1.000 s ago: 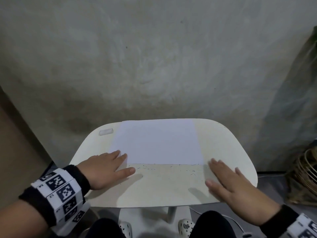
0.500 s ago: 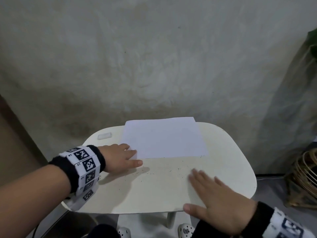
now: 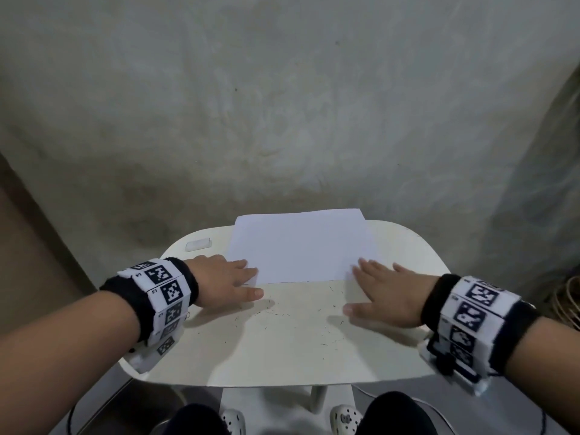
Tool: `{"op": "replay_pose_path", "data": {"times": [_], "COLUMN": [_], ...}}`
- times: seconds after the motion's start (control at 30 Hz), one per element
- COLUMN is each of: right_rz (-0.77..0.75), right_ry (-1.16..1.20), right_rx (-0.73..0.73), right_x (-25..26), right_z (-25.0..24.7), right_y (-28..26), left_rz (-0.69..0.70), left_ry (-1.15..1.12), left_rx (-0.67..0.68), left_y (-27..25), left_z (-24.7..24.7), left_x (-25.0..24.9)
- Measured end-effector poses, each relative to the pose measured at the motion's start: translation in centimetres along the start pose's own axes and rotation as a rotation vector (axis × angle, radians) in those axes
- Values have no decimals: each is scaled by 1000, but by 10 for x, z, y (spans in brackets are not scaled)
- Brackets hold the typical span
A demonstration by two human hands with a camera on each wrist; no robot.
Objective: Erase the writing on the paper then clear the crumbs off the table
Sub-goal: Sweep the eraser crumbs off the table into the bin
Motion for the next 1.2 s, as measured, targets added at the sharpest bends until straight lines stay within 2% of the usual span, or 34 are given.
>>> {"op": "replay_pose_path", "data": {"times": [0.03, 0.17, 0.3, 0.33, 0.43, 0.47, 0.57, 0.6, 0.7, 0.73, 0.83, 0.87, 0.9, 0.97, 1.0, 1.03, 1.1, 1.13, 1.17, 1.2], "right_rz": [1, -263, -93, -99, -254, -266, -112, -113, -271, -279, -98, -91, -160, -358, -367, -308, -20, 92, 131, 95], "right_ry": [-50, -78, -95, -121, -148, -116, -112, -128, -129, -83, -111, -137, -153, -97, -16, 55, -6, -49, -71, -96], "right_rx": [-14, 150, -35, -43, 95, 108, -11, -10, 159, 161, -38, -56, -17, 149, 181, 123, -70, -105, -86, -53], "right_x": [2, 48, 39, 44, 74, 79, 74, 78, 99, 99, 80, 80, 84, 92, 87, 73, 33, 18, 13, 17], "right_z": [3, 15, -14, -11, -1, -6, -17, -17, -16, -23, -34, -29, -24, -21, -28, -38, -54, -53, -44, -32], "right_y": [2, -7, 23, 26, 25, 26, 36, 35, 29, 32, 54, 57, 54, 37, 34, 42, 59, 64, 67, 66], "left_rz": [2, 3, -4, -5, -6, -7, -14, -16, -15, -14, -16, -15, -13, -4, 2, 6, 10, 9, 8, 7], "left_ry": [1, 12, 46, 55, 55, 53, 60, 64, 81, 86, 102, 104, 106, 105, 108, 111, 116, 117, 118, 119], "left_rx": [2, 9, 11, 12, 13, 12, 17, 18, 17, 15, 18, 19, 19, 14, 11, 11, 15, 15, 15, 15], "left_y": [0, 4, 10, 10, 13, 14, 17, 17, 17, 17, 16, 15, 15, 14, 14, 14, 13, 13, 13, 13], "left_z": [0, -2, -6, -7, -8, -9, -10, -11, -13, -14, -14, -14, -15, -15, -16, -16, -15, -15, -15, -16], "left_x": [0, 2, 3, 2, 2, 2, 3, 2, 2, 3, 3, 3, 3, 3, 3, 4, 3, 2, 2, 2]}}
Point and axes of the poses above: each hand's wrist, its own y-axis towards the middle knuckle, its own z-axis out of the palm, x = y × z, the point moved 4 cm from there along y, towards the middle knuckle, and after that the axes turned 3 degrees about x, right-handed, at the moved point
